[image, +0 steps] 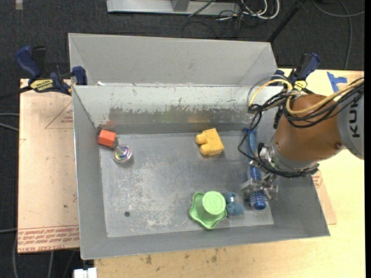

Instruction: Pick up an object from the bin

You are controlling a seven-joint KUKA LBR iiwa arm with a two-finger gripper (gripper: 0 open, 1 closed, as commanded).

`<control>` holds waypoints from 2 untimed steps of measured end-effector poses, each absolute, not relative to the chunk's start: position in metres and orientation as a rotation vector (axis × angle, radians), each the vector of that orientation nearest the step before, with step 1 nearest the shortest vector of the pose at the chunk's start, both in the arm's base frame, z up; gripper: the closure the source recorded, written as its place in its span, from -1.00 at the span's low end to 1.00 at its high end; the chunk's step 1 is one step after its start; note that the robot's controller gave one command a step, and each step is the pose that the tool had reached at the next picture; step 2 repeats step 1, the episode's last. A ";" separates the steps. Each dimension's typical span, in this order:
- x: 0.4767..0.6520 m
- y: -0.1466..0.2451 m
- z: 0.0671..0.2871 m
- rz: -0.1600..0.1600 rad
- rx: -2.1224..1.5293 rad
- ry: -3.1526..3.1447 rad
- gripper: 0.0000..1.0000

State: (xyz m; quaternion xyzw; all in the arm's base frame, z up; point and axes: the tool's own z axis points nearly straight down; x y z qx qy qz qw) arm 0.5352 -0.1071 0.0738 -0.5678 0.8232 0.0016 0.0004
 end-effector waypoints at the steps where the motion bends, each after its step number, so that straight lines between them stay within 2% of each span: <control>1: 0.536 -0.102 0.222 -0.006 -1.825 2.549 1.00; 2: 0.536 -0.102 0.222 -0.006 -1.825 2.549 1.00</control>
Offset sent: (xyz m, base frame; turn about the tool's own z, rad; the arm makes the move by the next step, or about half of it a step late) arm -0.0005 0.0046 0.1450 -0.0386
